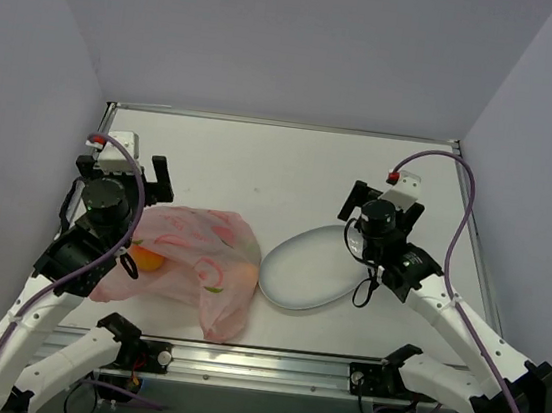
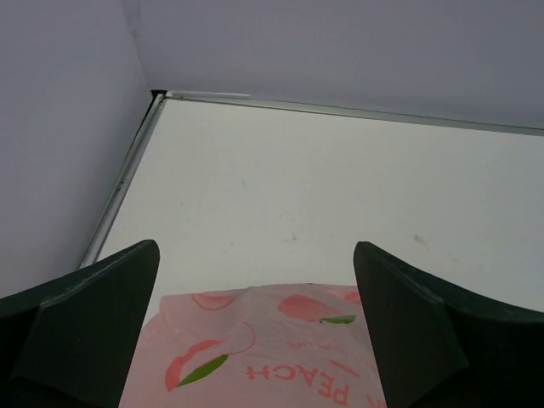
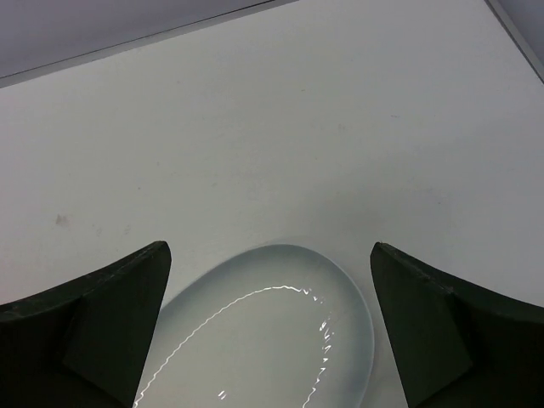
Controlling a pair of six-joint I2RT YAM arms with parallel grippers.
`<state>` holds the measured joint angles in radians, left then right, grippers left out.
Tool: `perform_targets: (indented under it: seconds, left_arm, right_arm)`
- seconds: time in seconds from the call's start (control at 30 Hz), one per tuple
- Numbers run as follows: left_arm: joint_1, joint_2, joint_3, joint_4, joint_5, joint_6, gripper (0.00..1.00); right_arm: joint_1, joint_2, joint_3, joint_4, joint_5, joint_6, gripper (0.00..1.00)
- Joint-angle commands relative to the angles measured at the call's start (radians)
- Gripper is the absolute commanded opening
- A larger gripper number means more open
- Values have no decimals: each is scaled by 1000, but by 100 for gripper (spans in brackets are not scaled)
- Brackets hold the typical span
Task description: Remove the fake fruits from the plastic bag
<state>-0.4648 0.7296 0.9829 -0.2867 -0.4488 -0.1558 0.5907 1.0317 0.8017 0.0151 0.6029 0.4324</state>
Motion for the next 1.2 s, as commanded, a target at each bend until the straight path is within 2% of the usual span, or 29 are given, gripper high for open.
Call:
perform_targets:
  seconds: [0.0, 0.2, 0.4, 0.63, 0.87, 1.0, 1.17]
  left_arm:
    - [-2, -8, 19, 1, -197, -25, 97]
    - [-2, -50, 3, 23, -241, -18, 97]
    - [0, -90, -15, 43, -315, -16, 97]
    - [2, -118, -30, 61, -344, -11, 97]
    - [2, -118, -23, 54, -327, -14, 97]
    - [2, -116, -23, 50, -324, -14, 97]
    - [0, -124, -21, 46, -329, -19, 97]
  right_arm:
    - [1, 33, 56, -39, 68, 37, 100]
    - [21, 120, 134, -33, -196, -95, 97]
    - [125, 327, 264, -61, -399, -84, 95]
    - [276, 547, 375, -52, -446, -104, 82]
    - [297, 746, 484, -32, -453, -112, 77]
    - [297, 846, 589, -29, -556, -129, 77]
    - [304, 936, 637, -27, -710, -146, 74]
